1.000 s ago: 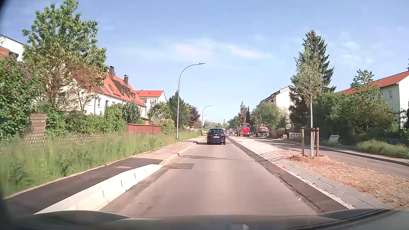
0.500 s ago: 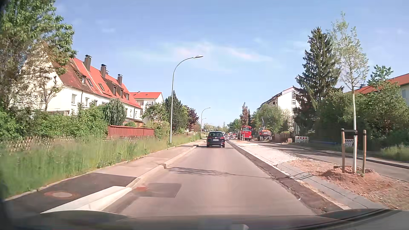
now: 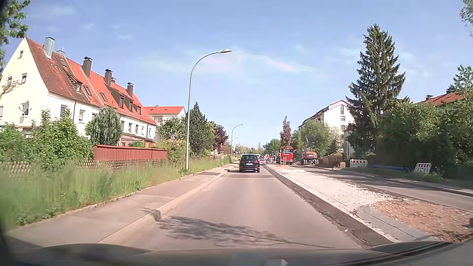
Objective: Follow the waypoints while adhering to traffic rules and regulations
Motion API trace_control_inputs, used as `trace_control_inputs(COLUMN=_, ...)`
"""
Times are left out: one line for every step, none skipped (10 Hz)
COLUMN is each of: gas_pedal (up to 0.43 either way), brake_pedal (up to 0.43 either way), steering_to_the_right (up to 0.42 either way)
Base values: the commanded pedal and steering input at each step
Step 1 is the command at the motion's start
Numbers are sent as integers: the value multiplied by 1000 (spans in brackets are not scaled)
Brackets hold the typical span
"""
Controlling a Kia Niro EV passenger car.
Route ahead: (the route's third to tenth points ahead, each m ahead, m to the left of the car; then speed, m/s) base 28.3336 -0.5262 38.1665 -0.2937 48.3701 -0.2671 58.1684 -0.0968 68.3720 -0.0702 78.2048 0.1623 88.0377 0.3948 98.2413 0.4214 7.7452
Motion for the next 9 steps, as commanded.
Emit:
trace_control_inputs(gas_pedal=177, brake_pedal=0, steering_to_the_right=1)
trace_control_inputs(gas_pedal=177, brake_pedal=0, steering_to_the_right=1)
trace_control_inputs(gas_pedal=177, brake_pedal=0, steering_to_the_right=3)
trace_control_inputs(gas_pedal=177, brake_pedal=0, steering_to_the_right=4)
trace_control_inputs(gas_pedal=177, brake_pedal=0, steering_to_the_right=3)
trace_control_inputs(gas_pedal=169, brake_pedal=0, steering_to_the_right=2)
trace_control_inputs(gas_pedal=138, brake_pedal=0, steering_to_the_right=0)
trace_control_inputs(gas_pedal=130, brake_pedal=0, steering_to_the_right=0)
trace_control_inputs(gas_pedal=118, brake_pedal=0, steering_to_the_right=-1)
